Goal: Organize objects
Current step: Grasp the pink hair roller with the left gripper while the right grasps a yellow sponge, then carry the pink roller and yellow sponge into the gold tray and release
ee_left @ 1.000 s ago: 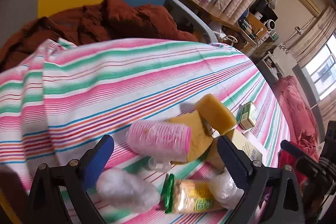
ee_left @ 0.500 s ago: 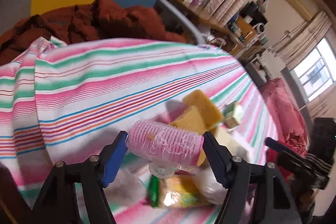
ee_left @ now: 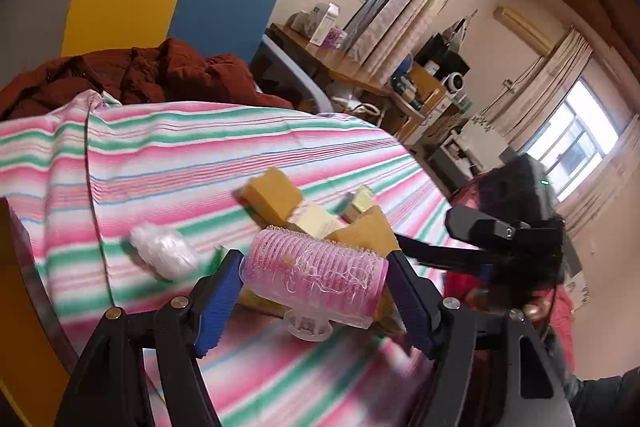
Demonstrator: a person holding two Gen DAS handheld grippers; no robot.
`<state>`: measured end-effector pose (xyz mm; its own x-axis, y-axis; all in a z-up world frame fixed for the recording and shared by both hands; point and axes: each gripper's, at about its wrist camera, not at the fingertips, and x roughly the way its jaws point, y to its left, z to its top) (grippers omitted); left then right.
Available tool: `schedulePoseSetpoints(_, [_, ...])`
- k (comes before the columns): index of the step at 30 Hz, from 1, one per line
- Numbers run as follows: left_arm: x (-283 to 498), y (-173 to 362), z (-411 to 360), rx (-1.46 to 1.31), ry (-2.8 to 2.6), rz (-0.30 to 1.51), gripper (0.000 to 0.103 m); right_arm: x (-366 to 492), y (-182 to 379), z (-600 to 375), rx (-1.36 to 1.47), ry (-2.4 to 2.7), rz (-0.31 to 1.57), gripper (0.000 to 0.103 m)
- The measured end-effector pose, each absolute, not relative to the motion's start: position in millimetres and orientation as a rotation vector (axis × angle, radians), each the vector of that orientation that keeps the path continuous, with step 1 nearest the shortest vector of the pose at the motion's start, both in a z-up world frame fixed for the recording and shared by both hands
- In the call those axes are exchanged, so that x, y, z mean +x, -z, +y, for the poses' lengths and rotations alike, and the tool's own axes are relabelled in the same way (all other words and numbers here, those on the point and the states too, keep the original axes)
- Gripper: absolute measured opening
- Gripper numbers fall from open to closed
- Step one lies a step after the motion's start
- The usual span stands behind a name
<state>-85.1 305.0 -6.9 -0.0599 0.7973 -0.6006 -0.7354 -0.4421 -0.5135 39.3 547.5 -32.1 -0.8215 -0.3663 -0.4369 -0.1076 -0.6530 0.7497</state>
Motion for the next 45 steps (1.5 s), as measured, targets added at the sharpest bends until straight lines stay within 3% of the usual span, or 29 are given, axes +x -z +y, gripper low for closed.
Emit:
schedulePoseSetpoints(5, [-72,-3,297,-1.018,-1.776,-0.083,0.073,26,34,528,0.909,2.418,-1.170,0.103])
schedulePoseSetpoints(7, [-72,-1,289,-1.028,-1.802,-0.078,0.073,24,33,520,0.910,2.368,-1.132,0.098])
schedulePoseSetpoints(8, [-73,-1,282,-1.033,-1.813,-0.098,0.073,26,30,515,0.890,2.367,-1.103,0.085])
schedulePoseSetpoints(9, [-74,0,276,-1.035,-1.826,-0.104,0.073,28,27,513,0.875,2.371,-1.090,0.066])
schedulePoseSetpoints(10, [-75,0,272,-1.033,-1.836,-0.107,0.073,29,27,513,0.877,2.389,-1.084,0.057])
schedulePoseSetpoints(11, [-75,-1,266,-1.031,-1.851,-0.111,0.073,31,29,512,0.889,2.398,-1.083,0.035])
schedulePoseSetpoints(12, [-75,0,262,-1.031,-1.858,-0.114,0.073,32,30,511,0.894,2.400,-1.086,0.033])
schedulePoseSetpoints(17, [-71,-2,240,-1.030,-1.915,-0.127,0.073,27,30,497,1.002,2.515,-0.922,0.032])
schedulePoseSetpoints(28, [-71,18,126,-1.120,-2.164,-0.184,0.074,19,40,491,1.165,2.628,-0.817,0.032])
schedulePoseSetpoints(39, [-127,3,46,-1.111,-2.415,-0.238,0.074,2,11,379,1.141,2.488,-0.623,0.032])
schedulePoseSetpoints(42, [-147,-1,38,-1.104,-2.482,-0.232,0.076,-8,6,340,1.143,2.426,-0.560,0.032])
schedulePoseSetpoints(45, [-165,-4,26,-1.102,-2.548,-0.255,0.086,-20,8,306,1.175,2.390,-0.504,0.034])
